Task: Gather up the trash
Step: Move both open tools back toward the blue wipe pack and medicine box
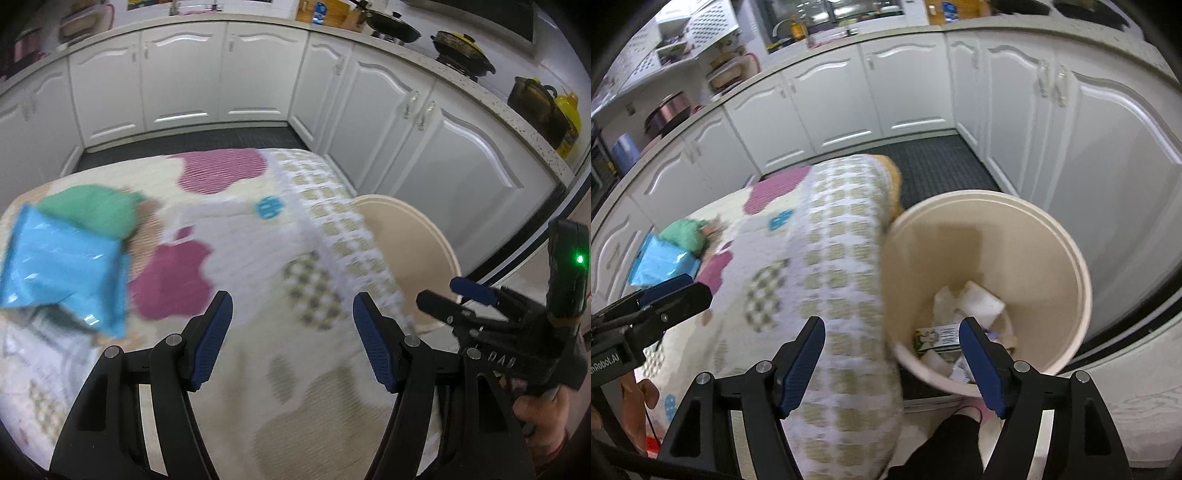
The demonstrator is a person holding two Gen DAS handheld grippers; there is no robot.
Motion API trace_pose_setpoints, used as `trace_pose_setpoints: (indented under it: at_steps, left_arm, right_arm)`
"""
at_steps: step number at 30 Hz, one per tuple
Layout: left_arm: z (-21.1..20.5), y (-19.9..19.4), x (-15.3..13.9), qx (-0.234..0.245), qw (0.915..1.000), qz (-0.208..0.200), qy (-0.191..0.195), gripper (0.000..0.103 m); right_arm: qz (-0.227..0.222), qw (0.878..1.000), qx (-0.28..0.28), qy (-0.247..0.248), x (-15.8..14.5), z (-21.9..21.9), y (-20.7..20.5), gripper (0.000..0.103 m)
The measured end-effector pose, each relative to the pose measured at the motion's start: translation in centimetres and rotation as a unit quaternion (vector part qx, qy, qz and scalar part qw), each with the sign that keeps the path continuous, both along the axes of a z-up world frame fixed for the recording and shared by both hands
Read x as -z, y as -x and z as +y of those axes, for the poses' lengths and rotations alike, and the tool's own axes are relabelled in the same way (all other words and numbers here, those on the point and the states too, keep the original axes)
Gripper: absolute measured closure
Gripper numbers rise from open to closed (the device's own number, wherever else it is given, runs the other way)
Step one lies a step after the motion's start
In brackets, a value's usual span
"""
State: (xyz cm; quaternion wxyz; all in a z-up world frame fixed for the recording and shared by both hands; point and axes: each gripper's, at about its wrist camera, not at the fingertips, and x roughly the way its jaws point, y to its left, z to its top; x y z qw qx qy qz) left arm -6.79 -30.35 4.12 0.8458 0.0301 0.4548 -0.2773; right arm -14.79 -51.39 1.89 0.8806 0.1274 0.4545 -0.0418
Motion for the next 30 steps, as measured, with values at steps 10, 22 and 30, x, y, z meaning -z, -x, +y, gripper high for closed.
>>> trace_pose_setpoints:
  at_steps: [10, 22, 30]
  left_arm:
    - [9.0, -1.7, 1.0, -0.09, 0.9958, -0.004, -0.016, 0.036]
    - [15.3, -6.3, 3.9, -0.127, 0.991, 0.037, 0.024, 0.036]
    - [21.2, -2.1, 3.4, -0.11, 0.9918, 0.064, 0.002, 0.036]
  right_arm:
    - [-0.001, 0.999, -0.054, -0.005, -0.2, 5.1, -1.4, 0.03]
    - [0.008, 0.997, -0.076, -0.005, -0.3, 7.5, -2.3, 0.03]
    - [0.006, 0.99, -0.141, -0.021, -0.6, 11.9, -4.3, 0.029]
